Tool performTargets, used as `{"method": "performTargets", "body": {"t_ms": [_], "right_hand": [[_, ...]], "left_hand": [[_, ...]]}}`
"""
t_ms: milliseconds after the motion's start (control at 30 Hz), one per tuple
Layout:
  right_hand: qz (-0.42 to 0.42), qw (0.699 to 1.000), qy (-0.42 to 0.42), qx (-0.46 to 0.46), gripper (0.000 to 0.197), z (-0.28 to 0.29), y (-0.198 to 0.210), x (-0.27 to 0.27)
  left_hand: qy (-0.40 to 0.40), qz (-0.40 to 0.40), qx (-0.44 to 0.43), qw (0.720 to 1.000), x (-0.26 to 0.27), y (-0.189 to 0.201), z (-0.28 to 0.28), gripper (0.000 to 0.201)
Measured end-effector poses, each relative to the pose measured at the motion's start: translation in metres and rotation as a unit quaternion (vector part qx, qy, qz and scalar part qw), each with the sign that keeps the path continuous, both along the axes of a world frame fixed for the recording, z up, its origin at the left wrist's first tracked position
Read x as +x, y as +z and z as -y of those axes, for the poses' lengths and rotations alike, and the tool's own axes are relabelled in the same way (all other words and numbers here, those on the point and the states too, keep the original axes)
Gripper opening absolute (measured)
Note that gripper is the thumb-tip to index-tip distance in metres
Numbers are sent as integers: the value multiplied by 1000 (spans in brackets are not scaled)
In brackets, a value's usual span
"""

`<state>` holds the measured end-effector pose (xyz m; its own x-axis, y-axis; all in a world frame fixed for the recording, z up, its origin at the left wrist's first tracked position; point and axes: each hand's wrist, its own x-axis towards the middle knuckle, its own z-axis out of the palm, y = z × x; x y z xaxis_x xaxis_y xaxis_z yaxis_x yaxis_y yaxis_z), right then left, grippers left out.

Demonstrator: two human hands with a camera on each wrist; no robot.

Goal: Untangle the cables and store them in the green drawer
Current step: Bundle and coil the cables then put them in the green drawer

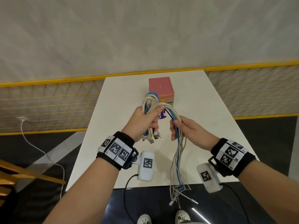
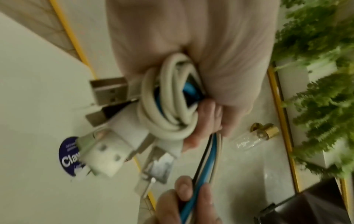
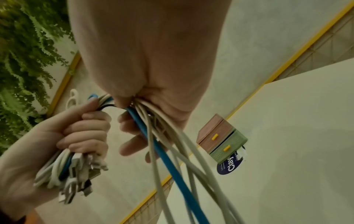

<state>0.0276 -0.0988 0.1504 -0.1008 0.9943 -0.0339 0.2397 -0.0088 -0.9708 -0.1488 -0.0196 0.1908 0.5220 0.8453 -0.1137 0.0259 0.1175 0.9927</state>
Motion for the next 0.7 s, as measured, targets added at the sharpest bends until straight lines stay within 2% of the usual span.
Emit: {"method": "performTargets", "body": {"t_ms": [100,233,333,400,500,633,700], "right_hand": [[-6,1000,-13,4,24,1,-1,-7],[-56,995,-80,14,20,-2,4,-19],[33,993,-106,50,24,-11,10,-24],[98,988,-95,74,20,-16,13,-31],[142,981,-66,110,22,-22,18,-39],[148,983,-23,109,18,-24,27,-37],[113,988,10,106,17,-20,35,-39]], "left_hand": [[37,47,-24,998,1,1,-1,28],[47,-25,34,998,3,-4,-2,33],[41,-75,103,991,7,-3,3,23],[41,-86,129,987,12,0,5,20],[48,-83,106,990,20,0,6,27],[61,-89,34,994,22,-1,13,43],[83,-77,29,993,21,-4,15,50]]}}
